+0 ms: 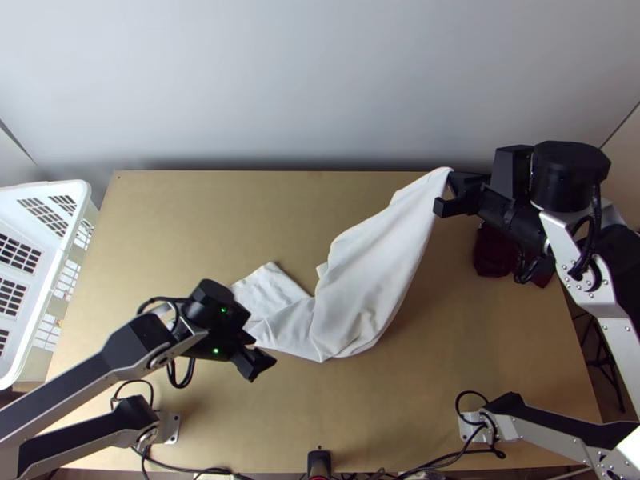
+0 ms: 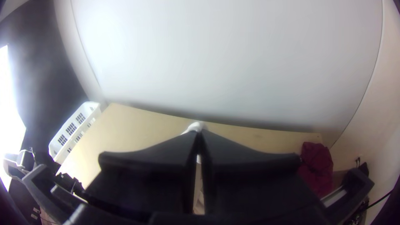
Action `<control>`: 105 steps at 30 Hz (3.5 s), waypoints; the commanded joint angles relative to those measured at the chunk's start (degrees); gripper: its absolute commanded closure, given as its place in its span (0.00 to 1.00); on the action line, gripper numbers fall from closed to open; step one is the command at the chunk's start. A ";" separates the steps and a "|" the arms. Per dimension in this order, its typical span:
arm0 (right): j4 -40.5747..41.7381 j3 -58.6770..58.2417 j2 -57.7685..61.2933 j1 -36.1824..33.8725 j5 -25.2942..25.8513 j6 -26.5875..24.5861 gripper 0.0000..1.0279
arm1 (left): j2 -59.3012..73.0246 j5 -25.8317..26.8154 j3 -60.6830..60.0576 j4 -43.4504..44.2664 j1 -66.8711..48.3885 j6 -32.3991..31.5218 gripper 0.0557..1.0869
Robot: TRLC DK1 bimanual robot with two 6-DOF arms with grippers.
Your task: Fold the t-shirt
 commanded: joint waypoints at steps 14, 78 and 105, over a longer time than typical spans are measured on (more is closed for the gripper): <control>-3.11 2.38 0.81 -0.43 0.13 2.02 0.97 | 12.70 -13.92 -7.78 20.90 -6.42 13.28 0.07; -3.11 -1.05 2.66 -2.53 -0.31 3.08 0.97 | 20.00 32.83 12.52 6.57 60.73 -1.66 0.07; -3.02 -3.33 -0.33 -2.89 -0.31 3.34 0.97 | 12.35 13.06 1.80 8.59 13.89 0.54 0.06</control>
